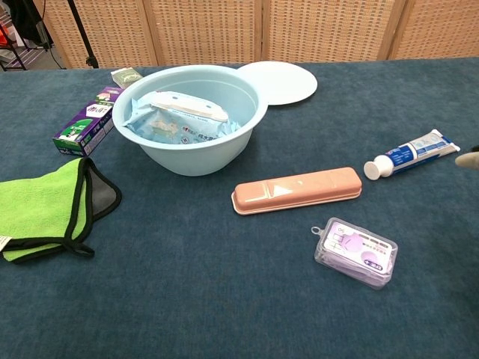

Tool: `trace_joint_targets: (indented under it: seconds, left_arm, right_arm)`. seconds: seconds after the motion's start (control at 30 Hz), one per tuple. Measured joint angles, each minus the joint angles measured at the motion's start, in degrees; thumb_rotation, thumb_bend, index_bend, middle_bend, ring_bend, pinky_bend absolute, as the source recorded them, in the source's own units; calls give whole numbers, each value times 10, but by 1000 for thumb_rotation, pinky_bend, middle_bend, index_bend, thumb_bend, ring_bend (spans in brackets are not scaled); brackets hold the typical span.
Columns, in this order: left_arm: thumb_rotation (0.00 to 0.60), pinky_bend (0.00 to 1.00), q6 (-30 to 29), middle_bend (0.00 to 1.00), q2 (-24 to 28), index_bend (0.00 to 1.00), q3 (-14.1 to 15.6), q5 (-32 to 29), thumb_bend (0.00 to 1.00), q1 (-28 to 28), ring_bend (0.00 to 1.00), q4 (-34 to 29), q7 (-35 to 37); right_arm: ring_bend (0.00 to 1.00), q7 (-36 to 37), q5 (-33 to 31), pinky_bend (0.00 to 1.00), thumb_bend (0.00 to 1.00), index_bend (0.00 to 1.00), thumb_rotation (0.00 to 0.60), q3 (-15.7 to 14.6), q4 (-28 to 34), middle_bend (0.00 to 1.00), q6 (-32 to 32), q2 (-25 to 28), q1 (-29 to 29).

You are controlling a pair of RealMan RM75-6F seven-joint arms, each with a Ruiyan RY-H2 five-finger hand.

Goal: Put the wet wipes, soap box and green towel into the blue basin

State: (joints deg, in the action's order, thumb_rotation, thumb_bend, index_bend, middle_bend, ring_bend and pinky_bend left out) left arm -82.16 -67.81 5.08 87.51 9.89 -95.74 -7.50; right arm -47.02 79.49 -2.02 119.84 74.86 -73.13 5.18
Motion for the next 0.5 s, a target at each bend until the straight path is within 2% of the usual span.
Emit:
trace_joint_targets:
  seconds: [0.5]
  left_arm:
    - [600, 0, 13, 0, 7, 0, -10, -1, 180, -4, 0, -2, 15]
  right_arm:
    - [0, -68, -45, 0, 156, 0, 600, -10, 15, 0, 8, -66, 14]
